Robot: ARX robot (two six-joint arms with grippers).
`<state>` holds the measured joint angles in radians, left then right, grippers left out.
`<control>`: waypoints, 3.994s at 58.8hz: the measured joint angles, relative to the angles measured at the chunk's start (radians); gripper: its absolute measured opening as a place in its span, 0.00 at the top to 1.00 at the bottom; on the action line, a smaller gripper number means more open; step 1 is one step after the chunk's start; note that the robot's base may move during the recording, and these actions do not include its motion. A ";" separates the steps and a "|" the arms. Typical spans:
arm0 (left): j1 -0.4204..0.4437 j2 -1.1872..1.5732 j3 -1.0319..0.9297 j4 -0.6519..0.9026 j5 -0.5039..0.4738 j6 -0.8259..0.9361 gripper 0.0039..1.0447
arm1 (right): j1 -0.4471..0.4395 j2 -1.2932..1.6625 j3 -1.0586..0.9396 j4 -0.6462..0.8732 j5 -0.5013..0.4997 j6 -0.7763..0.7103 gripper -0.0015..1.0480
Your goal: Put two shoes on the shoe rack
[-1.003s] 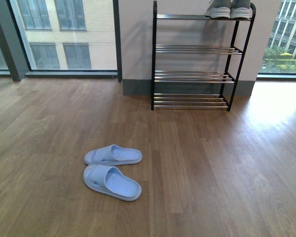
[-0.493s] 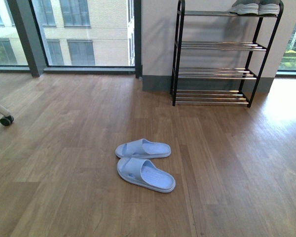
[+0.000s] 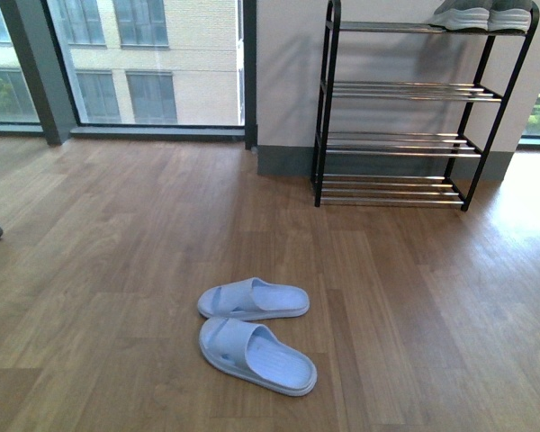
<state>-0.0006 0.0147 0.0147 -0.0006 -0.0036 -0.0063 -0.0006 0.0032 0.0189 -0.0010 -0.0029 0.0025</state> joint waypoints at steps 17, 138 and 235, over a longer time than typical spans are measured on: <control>0.000 0.000 0.000 0.000 0.002 0.000 0.09 | 0.000 0.000 0.000 0.000 0.002 0.000 0.09; -0.288 2.417 0.849 0.277 0.395 -0.697 0.09 | 0.000 0.001 0.000 0.000 0.003 0.000 0.09; -0.415 2.960 1.458 0.011 0.091 -0.552 0.09 | 0.000 0.001 0.000 0.000 0.003 0.000 0.09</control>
<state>-0.4160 2.9746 1.4731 0.0101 0.0872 -0.5583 -0.0006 0.0040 0.0189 -0.0013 -0.0002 0.0025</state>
